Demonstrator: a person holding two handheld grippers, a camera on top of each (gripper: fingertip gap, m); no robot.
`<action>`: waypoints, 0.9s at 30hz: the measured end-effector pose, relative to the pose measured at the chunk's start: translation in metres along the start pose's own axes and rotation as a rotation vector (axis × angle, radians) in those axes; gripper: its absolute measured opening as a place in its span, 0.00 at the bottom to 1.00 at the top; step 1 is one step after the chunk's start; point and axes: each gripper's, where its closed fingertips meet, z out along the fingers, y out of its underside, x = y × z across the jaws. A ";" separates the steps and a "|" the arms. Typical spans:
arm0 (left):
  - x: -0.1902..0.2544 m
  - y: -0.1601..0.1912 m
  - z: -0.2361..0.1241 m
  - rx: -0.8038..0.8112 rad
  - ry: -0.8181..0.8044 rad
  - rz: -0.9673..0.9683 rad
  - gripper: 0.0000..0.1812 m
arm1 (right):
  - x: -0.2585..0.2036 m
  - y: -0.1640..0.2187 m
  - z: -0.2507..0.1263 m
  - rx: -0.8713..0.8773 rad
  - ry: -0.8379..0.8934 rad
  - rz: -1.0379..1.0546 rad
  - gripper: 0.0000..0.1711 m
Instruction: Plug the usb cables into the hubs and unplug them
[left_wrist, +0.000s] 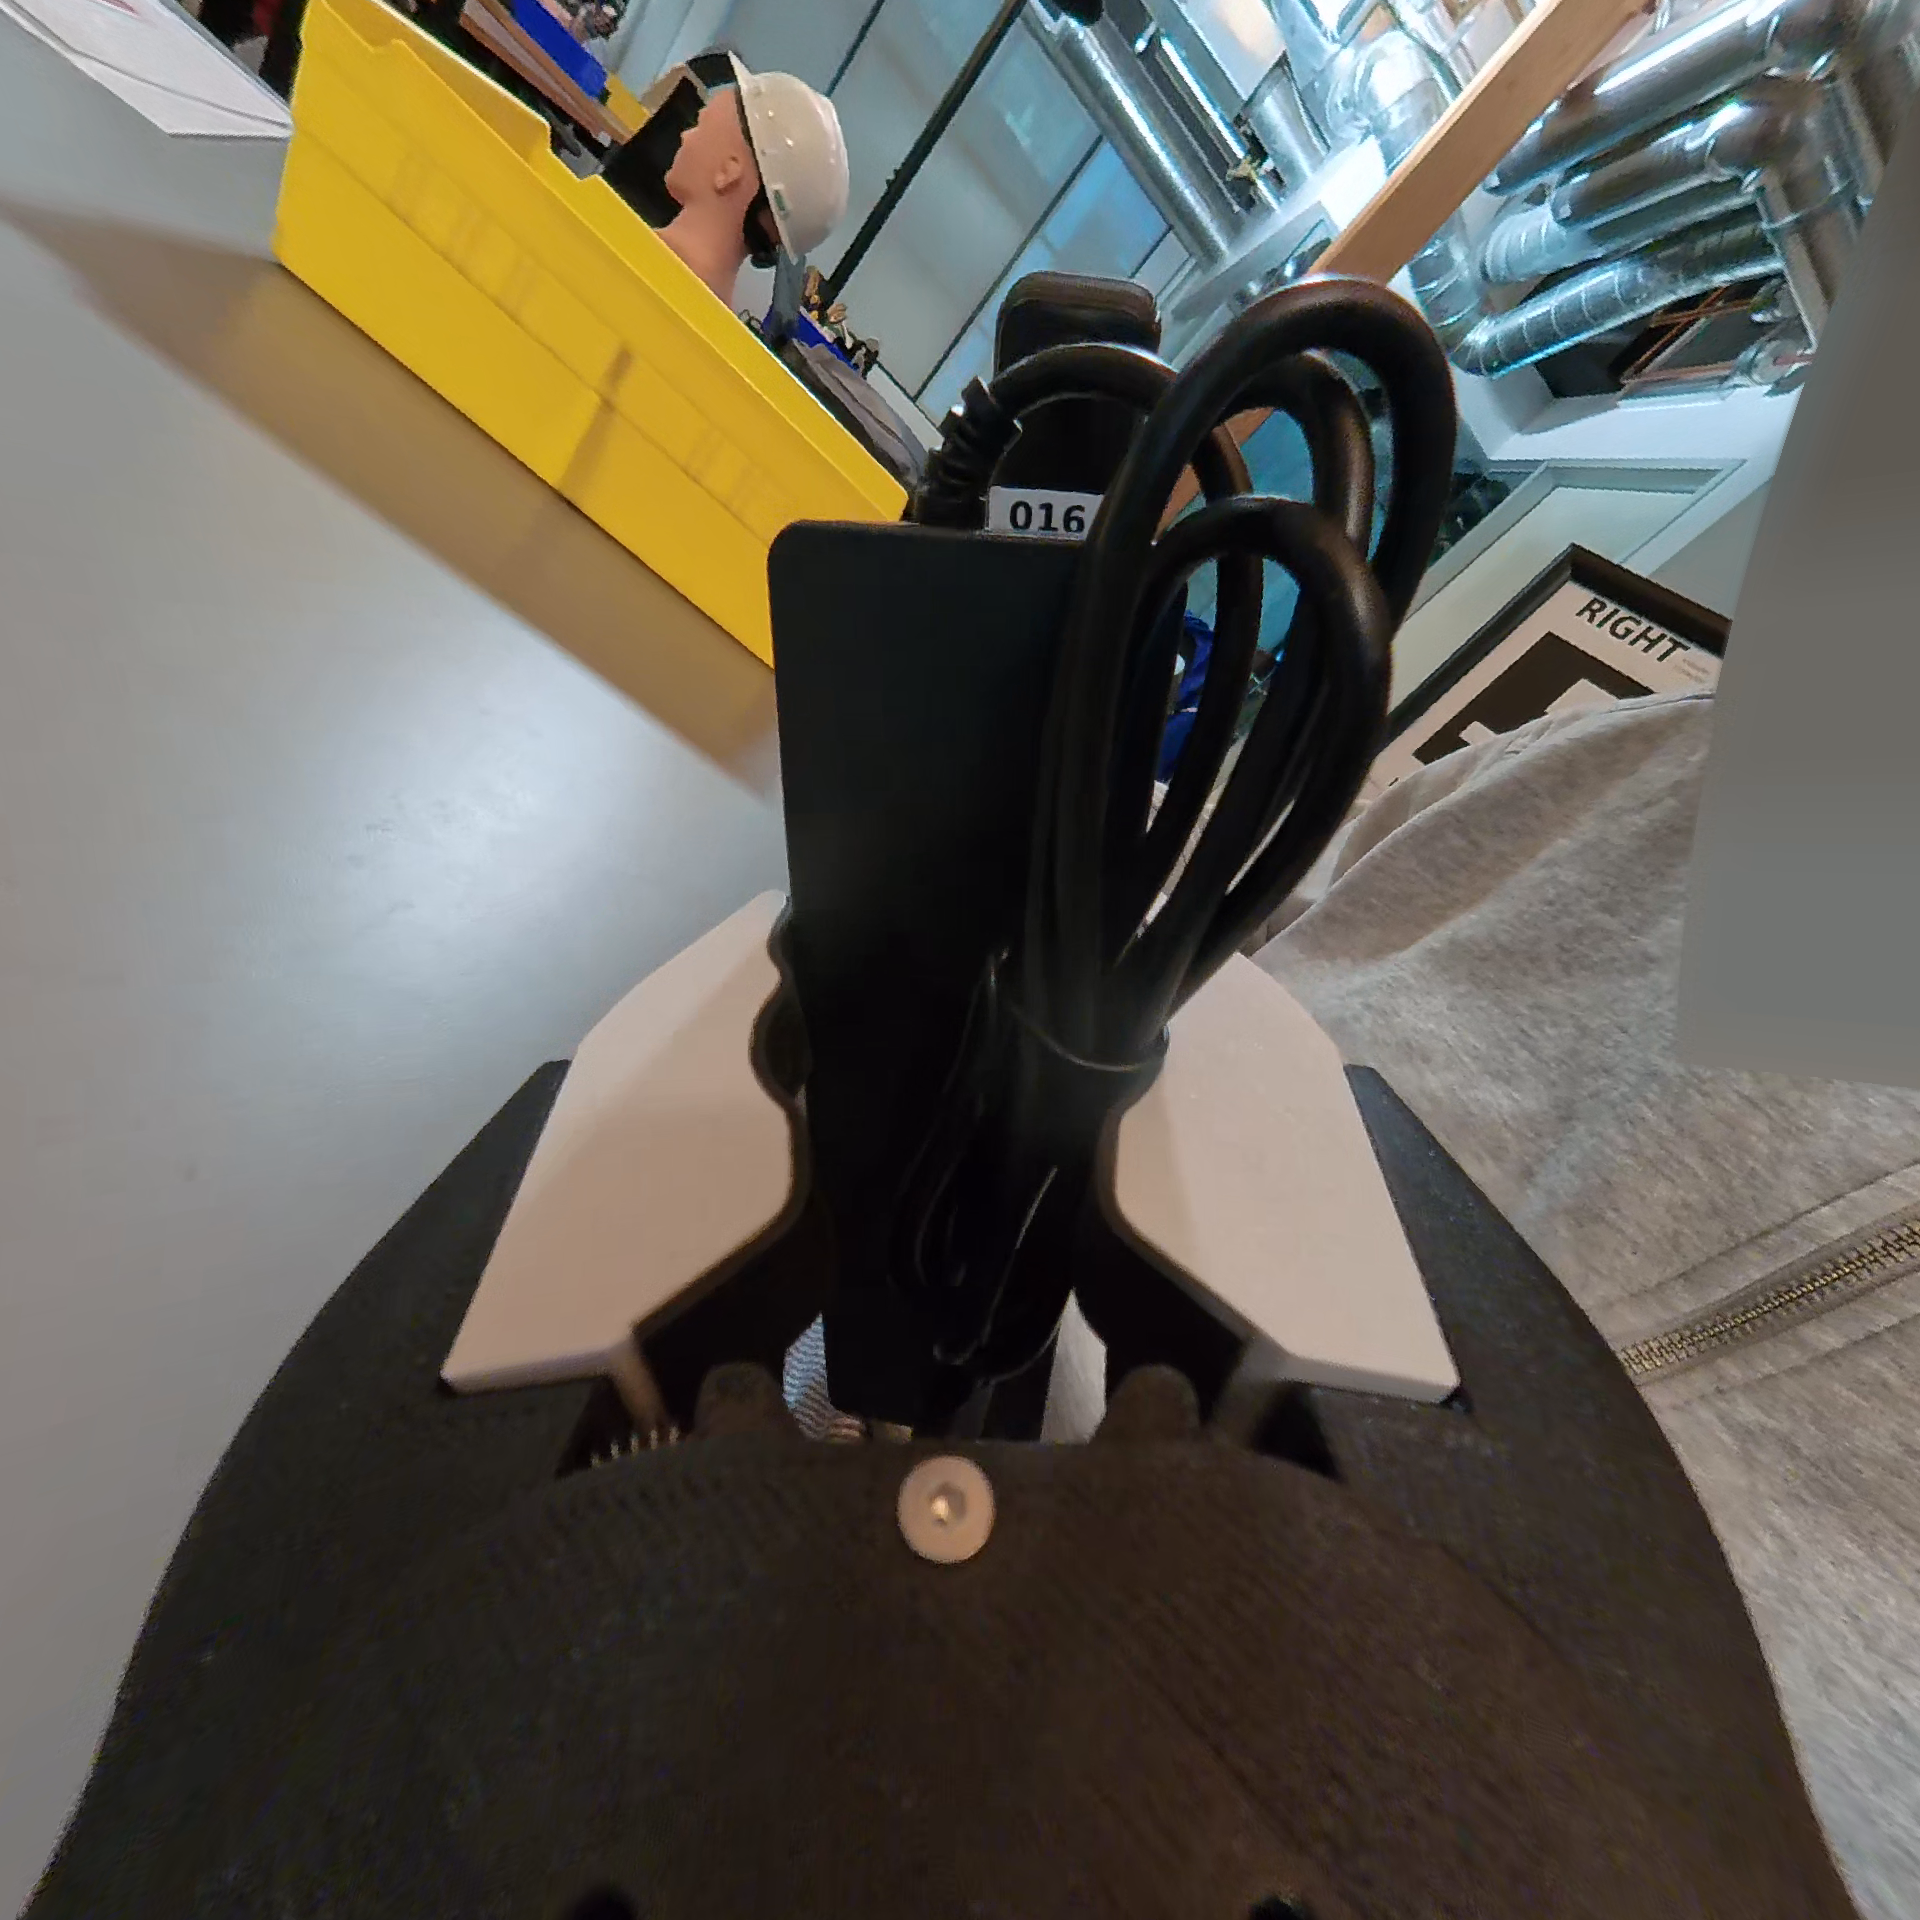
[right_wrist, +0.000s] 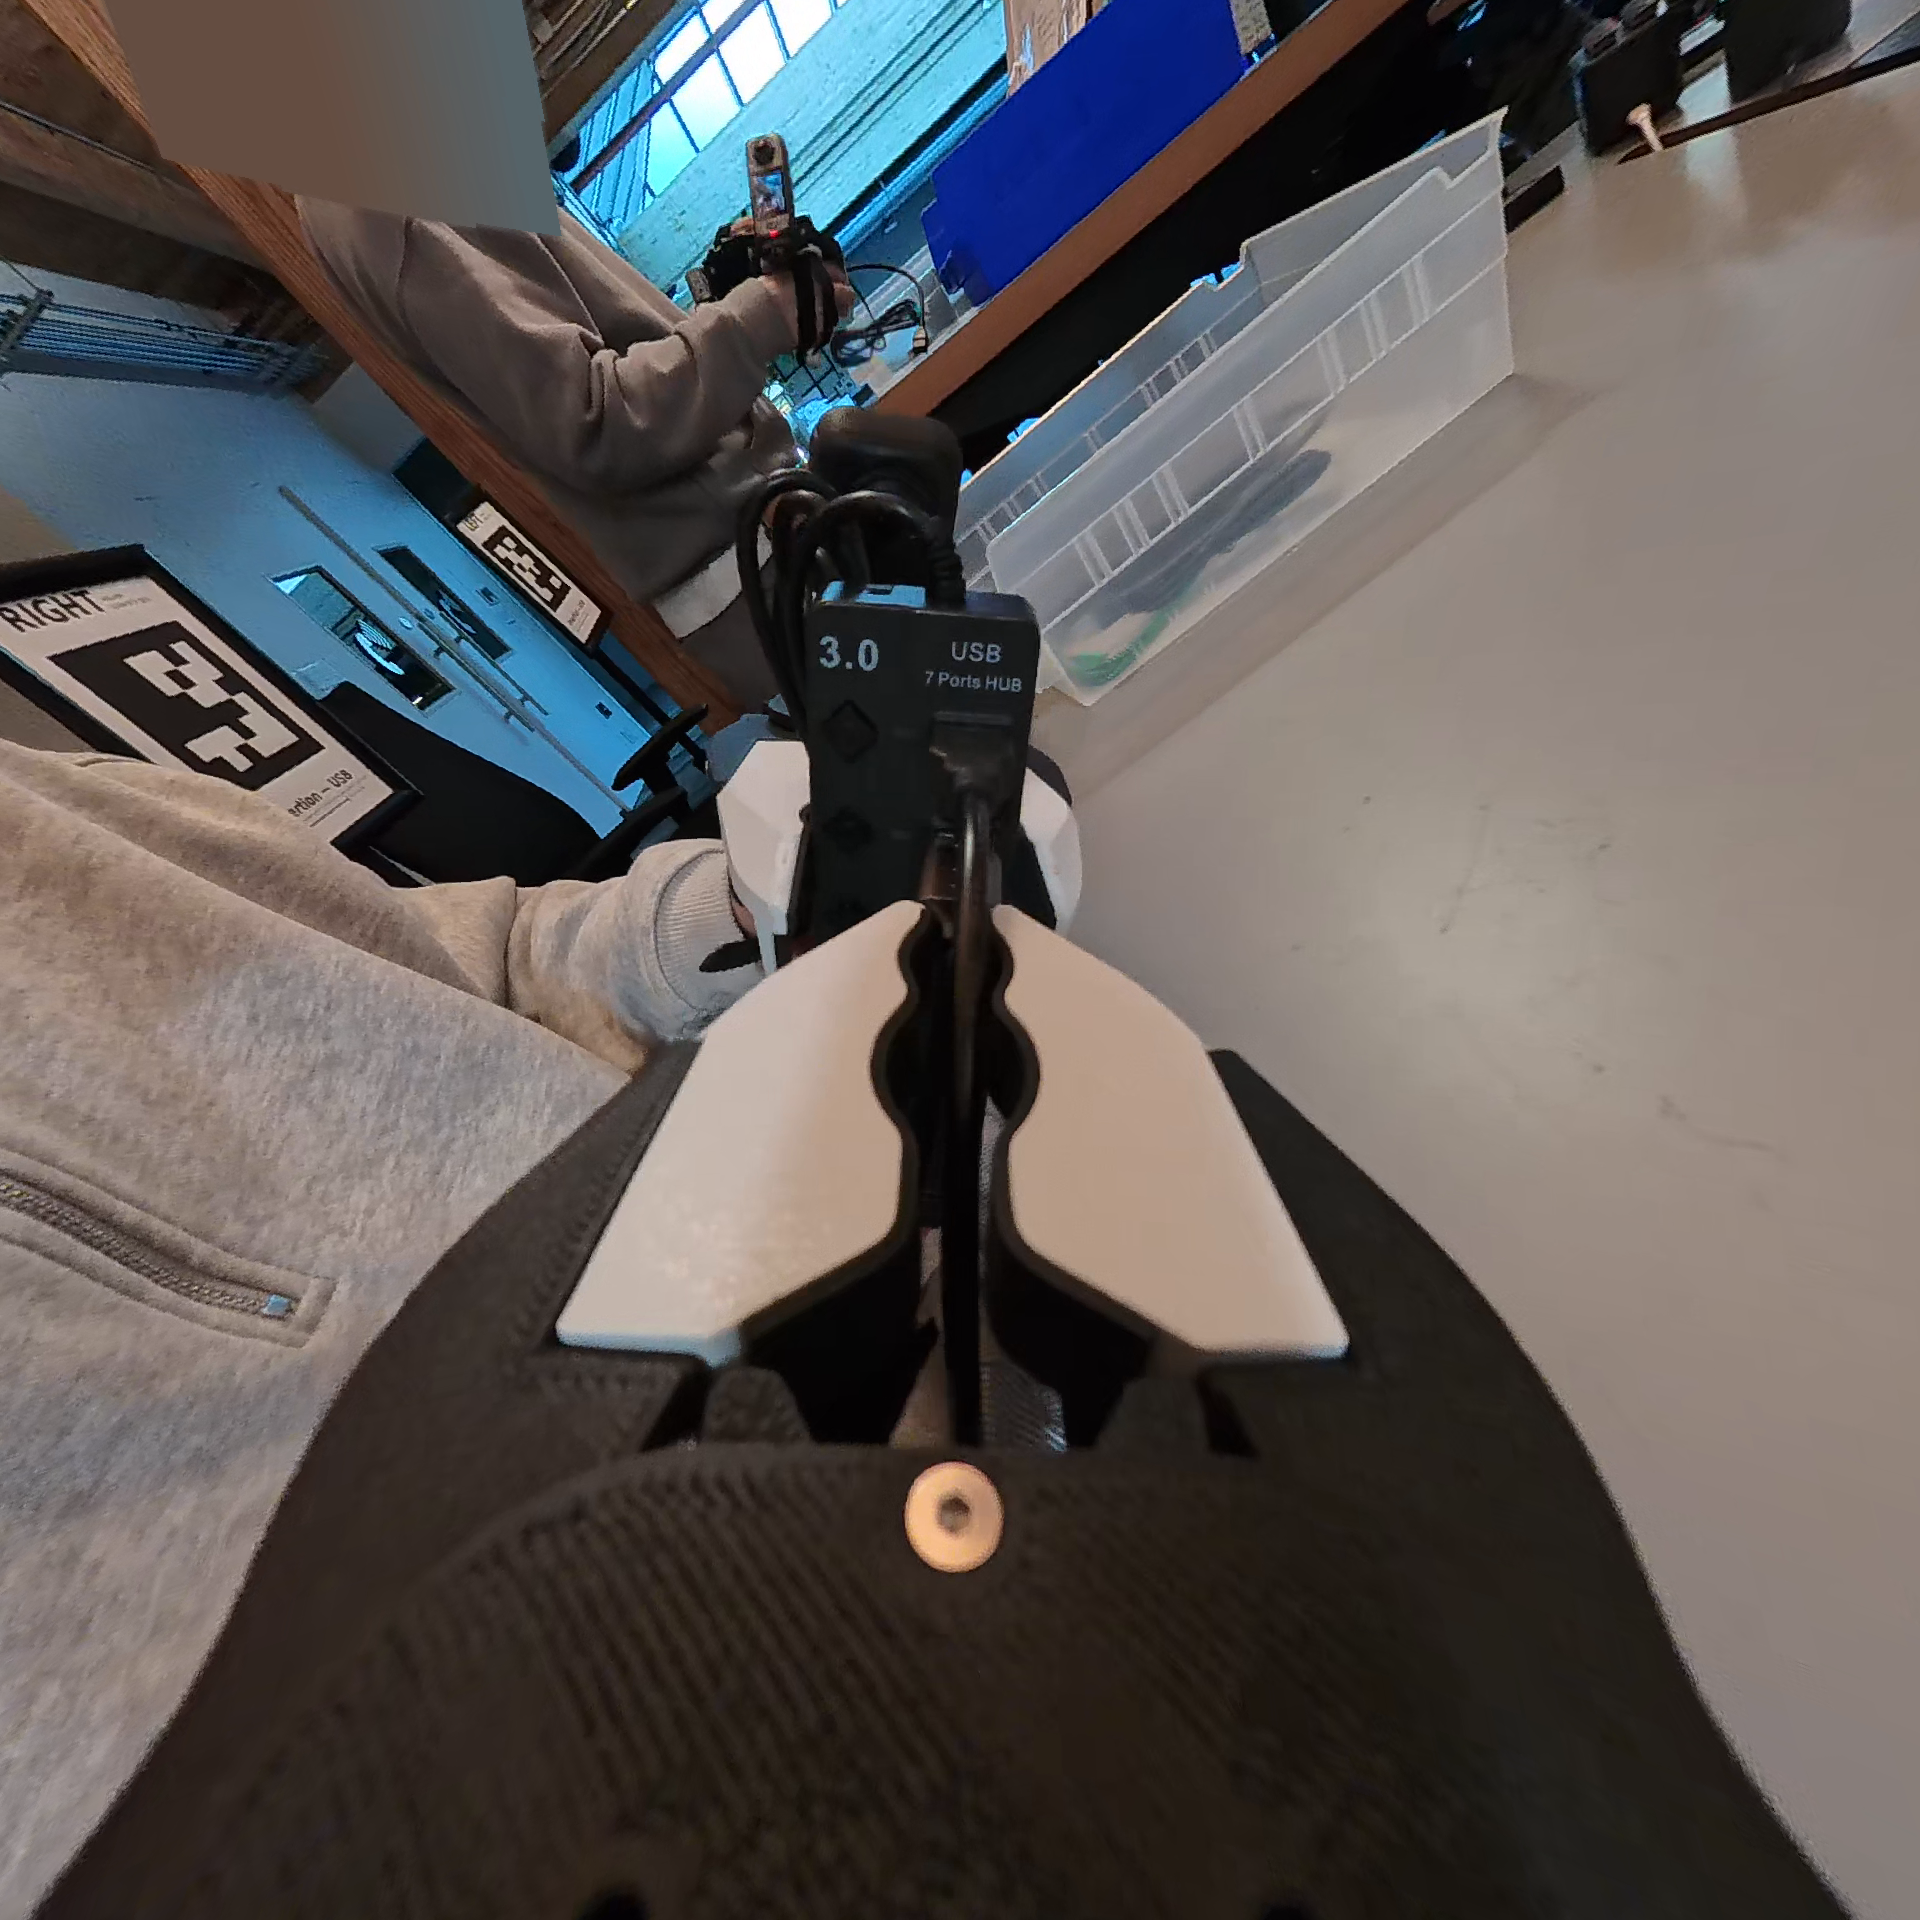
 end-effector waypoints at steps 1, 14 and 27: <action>0.000 0.000 0.000 -0.002 0.000 -0.002 0.32 | 0.000 0.000 0.000 -0.002 0.005 -0.004 0.05; 0.000 0.008 0.003 -0.032 0.007 -0.007 0.32 | 0.001 0.003 0.001 -0.029 0.045 -0.014 0.05; -0.005 -0.008 -0.001 0.038 -0.007 -0.081 0.32 | 0.016 -0.004 -0.002 0.030 0.020 0.087 0.10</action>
